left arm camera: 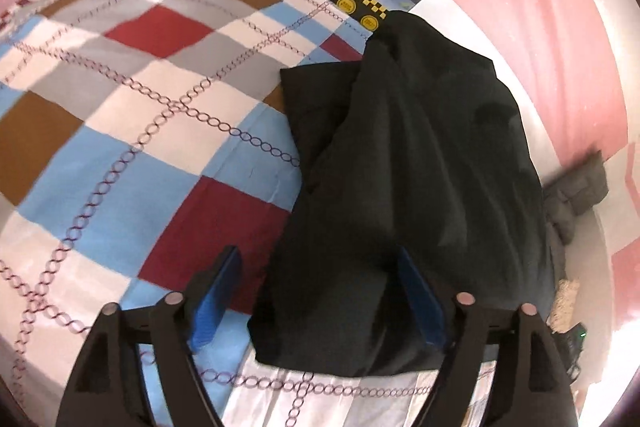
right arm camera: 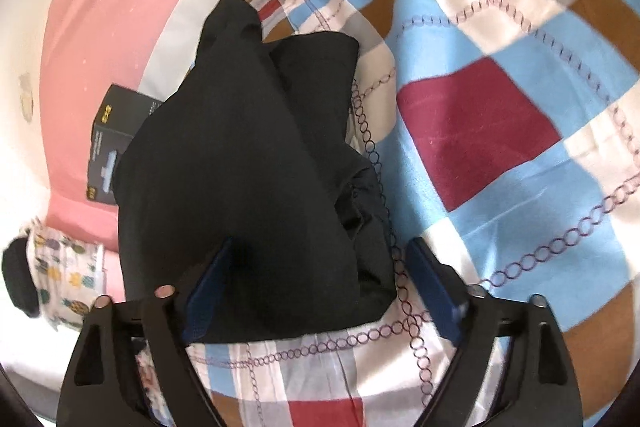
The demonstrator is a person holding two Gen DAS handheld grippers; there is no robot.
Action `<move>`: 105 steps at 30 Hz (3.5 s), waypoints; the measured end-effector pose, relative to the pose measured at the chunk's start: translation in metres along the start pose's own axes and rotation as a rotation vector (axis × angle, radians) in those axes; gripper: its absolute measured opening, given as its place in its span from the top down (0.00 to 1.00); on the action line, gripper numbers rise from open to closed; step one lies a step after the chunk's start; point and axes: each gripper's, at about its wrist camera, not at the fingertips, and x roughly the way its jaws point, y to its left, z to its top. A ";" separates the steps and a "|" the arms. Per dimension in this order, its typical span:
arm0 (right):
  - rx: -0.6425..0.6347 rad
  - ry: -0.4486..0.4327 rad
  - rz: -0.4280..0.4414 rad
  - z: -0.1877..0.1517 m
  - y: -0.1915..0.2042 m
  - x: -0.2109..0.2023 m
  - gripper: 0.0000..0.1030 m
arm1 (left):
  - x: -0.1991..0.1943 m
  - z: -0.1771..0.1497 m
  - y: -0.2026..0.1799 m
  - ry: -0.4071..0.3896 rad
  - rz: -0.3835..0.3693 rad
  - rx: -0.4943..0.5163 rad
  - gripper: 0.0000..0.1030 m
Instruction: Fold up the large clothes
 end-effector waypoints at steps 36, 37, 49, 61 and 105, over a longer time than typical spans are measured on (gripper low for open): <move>-0.013 0.050 0.014 -0.107 0.041 -0.121 0.61 | -0.134 -0.093 -0.027 0.065 -0.048 0.120 0.68; -0.005 0.055 0.010 -0.120 0.035 -0.126 0.61 | -0.141 -0.109 -0.019 0.078 -0.042 0.113 0.68; 0.054 0.089 -0.040 -0.189 -0.010 -0.149 0.51 | -0.165 -0.176 0.007 0.109 0.001 0.103 0.60; -0.094 -0.144 -0.119 -0.173 0.015 -0.212 0.35 | -0.203 -0.156 -0.003 0.036 0.059 0.150 0.46; -0.234 -0.037 -0.350 -0.030 0.031 -0.011 0.72 | 0.014 -0.023 -0.061 -0.020 0.325 0.306 0.74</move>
